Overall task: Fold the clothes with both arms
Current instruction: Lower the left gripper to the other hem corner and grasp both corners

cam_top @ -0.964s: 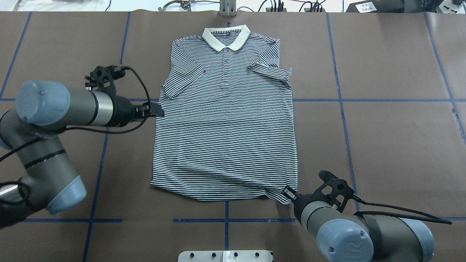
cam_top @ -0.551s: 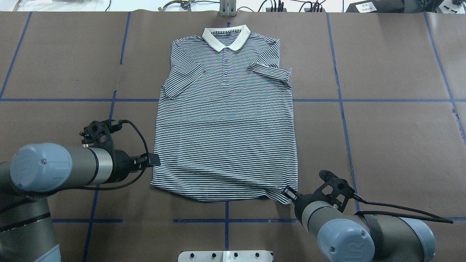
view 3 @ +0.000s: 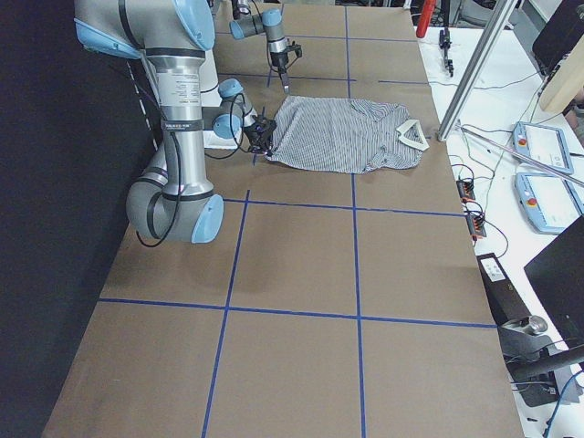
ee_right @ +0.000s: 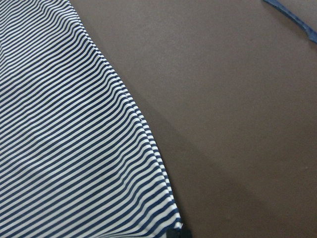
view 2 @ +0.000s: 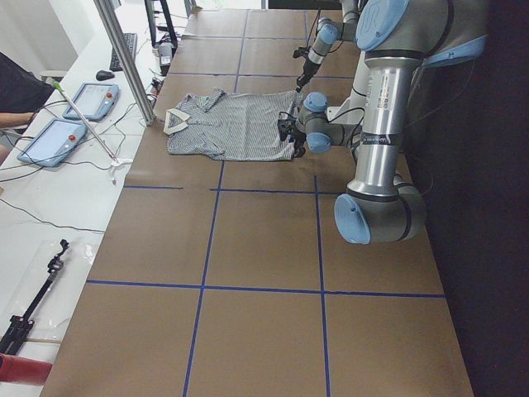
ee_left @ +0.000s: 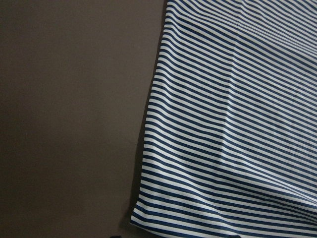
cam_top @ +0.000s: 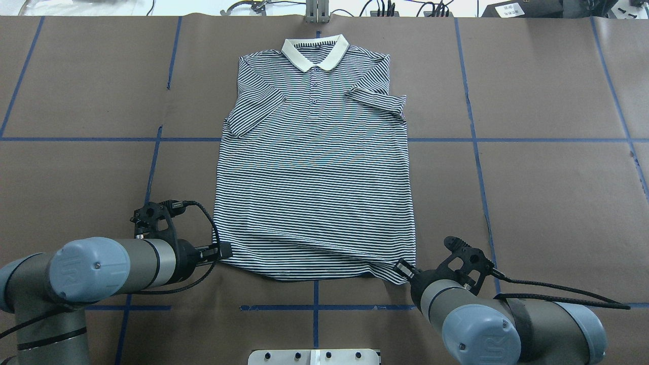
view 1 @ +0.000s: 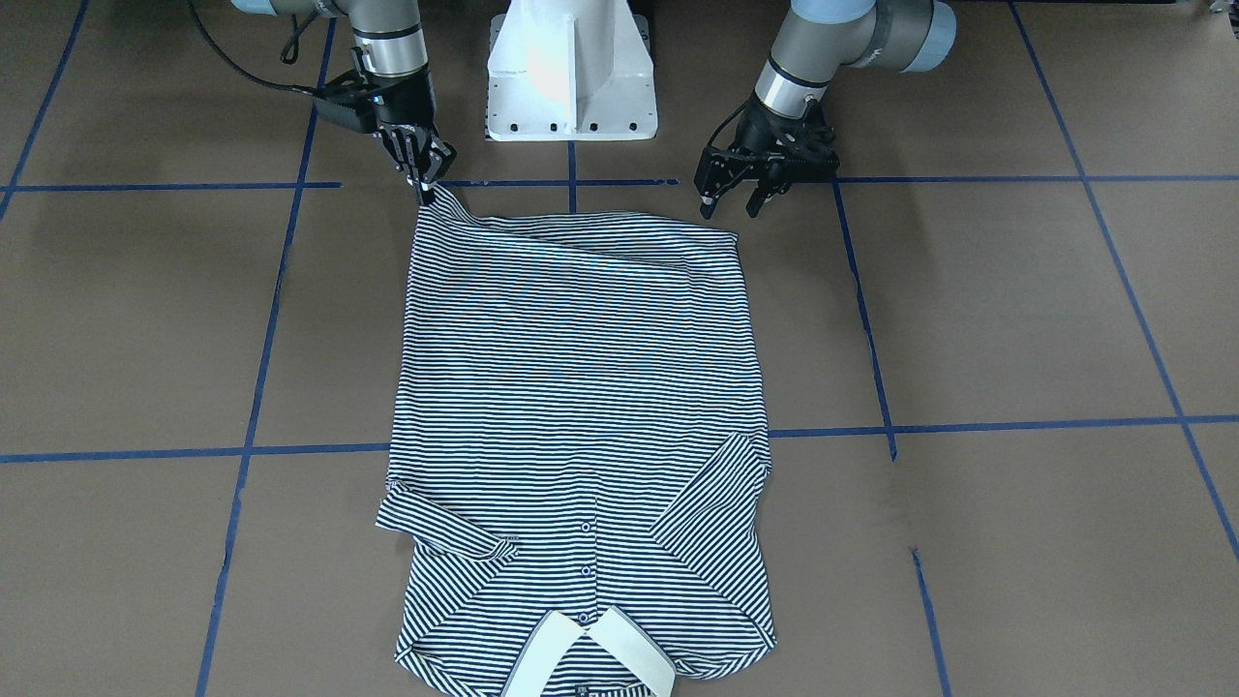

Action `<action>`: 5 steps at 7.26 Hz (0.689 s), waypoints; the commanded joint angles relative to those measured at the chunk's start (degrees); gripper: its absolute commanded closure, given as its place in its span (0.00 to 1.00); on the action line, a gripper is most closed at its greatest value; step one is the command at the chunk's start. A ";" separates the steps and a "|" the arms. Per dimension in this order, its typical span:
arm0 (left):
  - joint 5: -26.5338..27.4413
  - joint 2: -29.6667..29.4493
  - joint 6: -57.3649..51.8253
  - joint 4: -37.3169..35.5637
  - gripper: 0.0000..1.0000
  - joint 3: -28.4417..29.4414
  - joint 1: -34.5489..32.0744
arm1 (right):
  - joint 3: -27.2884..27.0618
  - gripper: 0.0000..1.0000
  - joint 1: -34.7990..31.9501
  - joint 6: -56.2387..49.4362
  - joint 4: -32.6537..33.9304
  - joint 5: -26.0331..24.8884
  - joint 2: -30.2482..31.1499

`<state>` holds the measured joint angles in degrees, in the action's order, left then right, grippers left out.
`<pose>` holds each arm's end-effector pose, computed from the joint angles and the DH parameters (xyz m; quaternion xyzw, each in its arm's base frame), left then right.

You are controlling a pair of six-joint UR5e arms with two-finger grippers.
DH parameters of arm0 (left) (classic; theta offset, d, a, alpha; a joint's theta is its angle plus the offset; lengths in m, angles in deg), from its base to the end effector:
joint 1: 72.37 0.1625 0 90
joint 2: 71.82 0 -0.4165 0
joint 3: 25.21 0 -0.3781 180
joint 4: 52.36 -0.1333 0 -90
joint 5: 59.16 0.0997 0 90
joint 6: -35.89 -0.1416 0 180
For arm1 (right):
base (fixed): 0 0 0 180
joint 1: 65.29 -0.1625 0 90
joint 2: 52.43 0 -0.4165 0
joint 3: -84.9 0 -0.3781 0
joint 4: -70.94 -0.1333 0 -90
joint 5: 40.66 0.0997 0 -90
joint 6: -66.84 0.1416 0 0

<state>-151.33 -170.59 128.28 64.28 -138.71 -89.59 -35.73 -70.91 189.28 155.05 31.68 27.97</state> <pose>0.4931 -0.2868 0.3599 0.0471 0.4897 -0.1391 0.8595 -0.5047 -0.2268 0.3506 0.0476 -0.4093 0.3533 0.8399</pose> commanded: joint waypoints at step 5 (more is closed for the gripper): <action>0.41 -2.04 -0.19 -0.01 0.35 3.90 0.43 | 0.13 1.00 -0.01 -0.01 0.00 0.00 0.02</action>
<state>-150.95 -172.57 128.16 64.27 -135.19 -89.17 -35.61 -70.91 189.27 155.05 31.67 27.98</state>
